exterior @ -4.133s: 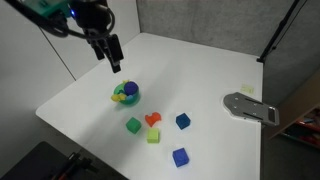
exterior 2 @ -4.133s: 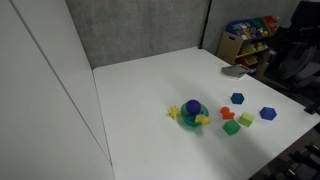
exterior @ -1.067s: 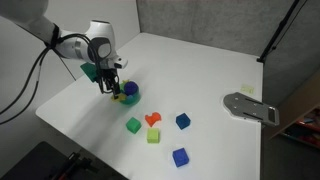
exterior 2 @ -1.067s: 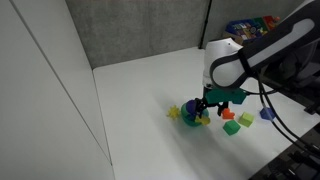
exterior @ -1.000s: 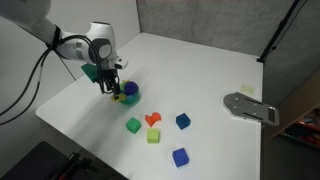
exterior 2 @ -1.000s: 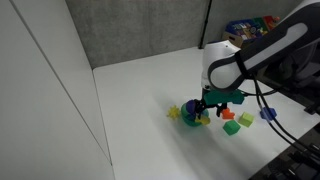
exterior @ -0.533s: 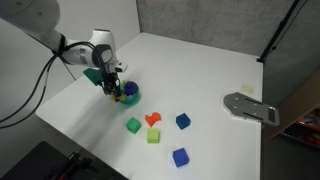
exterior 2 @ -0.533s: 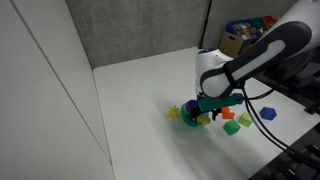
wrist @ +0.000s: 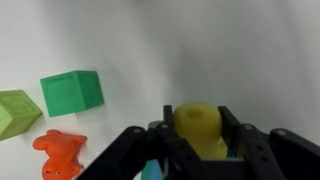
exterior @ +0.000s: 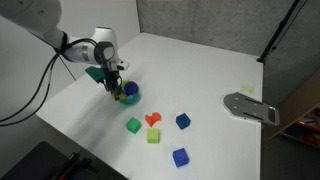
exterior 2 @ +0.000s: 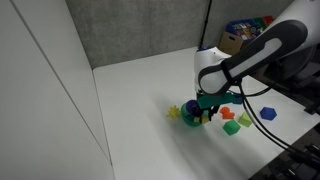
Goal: Remove the yellow duck toy from the green bowl and put it on top to the blue block on the worktop
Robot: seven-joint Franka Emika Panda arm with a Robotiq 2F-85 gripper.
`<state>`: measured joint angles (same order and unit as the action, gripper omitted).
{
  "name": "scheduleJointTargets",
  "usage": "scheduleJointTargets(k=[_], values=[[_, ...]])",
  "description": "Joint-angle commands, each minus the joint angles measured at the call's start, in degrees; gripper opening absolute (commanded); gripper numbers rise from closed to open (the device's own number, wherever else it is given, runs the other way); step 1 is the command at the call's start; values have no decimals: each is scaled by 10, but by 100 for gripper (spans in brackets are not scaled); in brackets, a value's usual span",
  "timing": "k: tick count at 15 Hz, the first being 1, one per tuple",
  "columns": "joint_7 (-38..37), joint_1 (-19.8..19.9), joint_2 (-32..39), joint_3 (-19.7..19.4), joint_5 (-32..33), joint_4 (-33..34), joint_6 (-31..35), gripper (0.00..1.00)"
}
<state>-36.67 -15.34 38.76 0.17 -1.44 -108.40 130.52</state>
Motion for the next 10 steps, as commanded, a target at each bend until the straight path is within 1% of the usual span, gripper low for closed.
scheduleJointTargets(k=[1, 3, 5, 10], values=[[11, 1, -36, -4, 4, -1, -24, 22], [20, 8, -61, 1, -2, -6, -30, 19], [31, 14, -88, 5, -8, -10, -41, 19], [32, 33, -137, -7, 0, -5, -85, 18]])
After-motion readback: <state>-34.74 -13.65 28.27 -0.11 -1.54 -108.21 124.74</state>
